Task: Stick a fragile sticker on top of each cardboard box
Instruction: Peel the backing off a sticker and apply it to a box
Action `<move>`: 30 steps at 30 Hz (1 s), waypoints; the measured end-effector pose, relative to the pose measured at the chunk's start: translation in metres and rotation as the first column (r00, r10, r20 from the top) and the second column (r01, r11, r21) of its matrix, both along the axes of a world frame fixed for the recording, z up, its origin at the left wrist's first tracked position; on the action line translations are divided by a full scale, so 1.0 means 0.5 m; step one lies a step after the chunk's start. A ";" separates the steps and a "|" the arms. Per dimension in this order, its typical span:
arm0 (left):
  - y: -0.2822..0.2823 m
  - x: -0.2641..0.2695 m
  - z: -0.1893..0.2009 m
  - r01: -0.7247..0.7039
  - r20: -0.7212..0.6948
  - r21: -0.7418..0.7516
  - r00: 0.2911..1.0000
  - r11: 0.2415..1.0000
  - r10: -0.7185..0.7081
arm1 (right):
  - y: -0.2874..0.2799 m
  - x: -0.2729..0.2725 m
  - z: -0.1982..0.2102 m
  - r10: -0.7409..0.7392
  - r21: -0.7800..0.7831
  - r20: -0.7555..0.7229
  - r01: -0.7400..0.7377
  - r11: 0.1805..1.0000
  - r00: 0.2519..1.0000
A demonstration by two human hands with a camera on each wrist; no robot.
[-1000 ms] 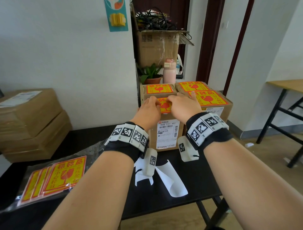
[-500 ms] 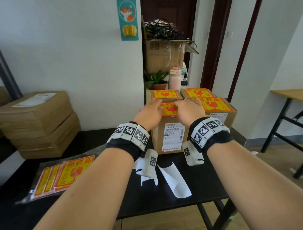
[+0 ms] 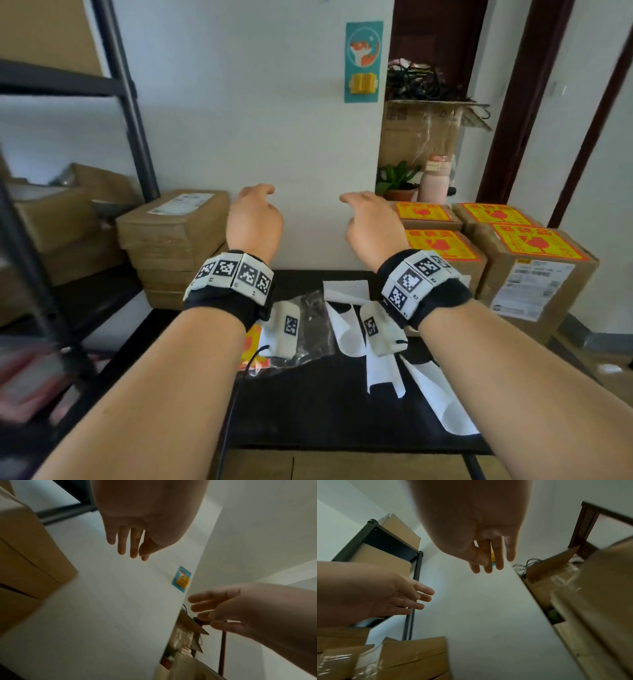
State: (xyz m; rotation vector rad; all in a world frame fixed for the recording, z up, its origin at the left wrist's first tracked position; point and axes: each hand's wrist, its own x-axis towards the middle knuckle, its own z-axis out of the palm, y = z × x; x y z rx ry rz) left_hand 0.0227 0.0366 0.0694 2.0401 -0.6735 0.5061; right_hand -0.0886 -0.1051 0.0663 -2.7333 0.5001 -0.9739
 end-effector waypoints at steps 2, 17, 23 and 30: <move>0.050 0.038 -0.005 -0.051 0.013 -0.016 0.999 0.999 0.051 | 0.047 0.048 -0.009 0.078 0.083 0.003 -0.078 0.994 0.997; 0.256 0.237 -0.056 -0.267 -0.289 0.119 0.912 0.956 0.291 | 0.273 0.316 -0.033 0.366 0.523 -0.168 -0.232 0.820 0.915; 0.260 0.268 -0.062 -0.275 -0.407 0.049 0.873 0.960 0.270 | 0.295 0.349 -0.039 0.378 0.605 -0.178 -0.202 0.770 0.908; 0.248 0.241 -0.043 -0.344 -0.374 0.016 0.869 0.939 0.324 | 0.290 0.351 -0.051 0.329 0.608 -0.130 -0.187 0.772 0.935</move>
